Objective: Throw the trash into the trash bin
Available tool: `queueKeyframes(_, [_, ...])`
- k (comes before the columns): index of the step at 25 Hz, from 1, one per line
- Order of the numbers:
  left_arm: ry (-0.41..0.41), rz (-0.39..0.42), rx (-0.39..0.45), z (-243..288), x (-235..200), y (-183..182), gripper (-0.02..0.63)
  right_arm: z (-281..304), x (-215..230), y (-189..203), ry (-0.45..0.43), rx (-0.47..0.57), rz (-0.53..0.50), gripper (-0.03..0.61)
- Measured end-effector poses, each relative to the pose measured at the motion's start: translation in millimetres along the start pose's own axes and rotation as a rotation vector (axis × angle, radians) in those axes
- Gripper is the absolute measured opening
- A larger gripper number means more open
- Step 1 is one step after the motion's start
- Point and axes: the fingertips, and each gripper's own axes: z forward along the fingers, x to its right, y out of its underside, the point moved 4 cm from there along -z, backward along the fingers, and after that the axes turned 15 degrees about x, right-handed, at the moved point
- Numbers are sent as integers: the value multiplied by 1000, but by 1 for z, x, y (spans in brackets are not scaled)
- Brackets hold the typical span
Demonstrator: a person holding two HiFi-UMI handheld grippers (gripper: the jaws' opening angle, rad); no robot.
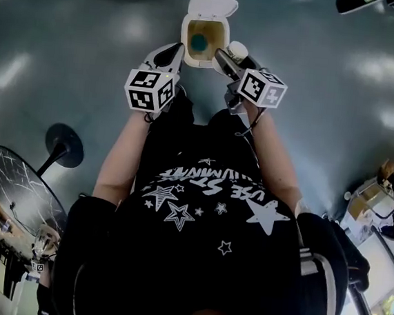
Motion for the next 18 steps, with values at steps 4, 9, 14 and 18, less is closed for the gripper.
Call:
queueKeyframes(4, [-2, 6, -30, 17, 12, 12, 11, 1, 14, 3, -14, -13, 18, 325])
queueKeyframes(9, [-24, 14, -60, 35, 45, 24, 11, -8, 38, -10, -45, -35, -5, 325])
queueKeyframes(14, [-87, 17, -73, 46, 35, 42, 11, 9, 57, -2, -71, -80, -7, 325])
queueKeyframes(18, [-124, 8, -79, 65, 21, 68, 11, 30, 87, 13, -75, -116, -18, 324])
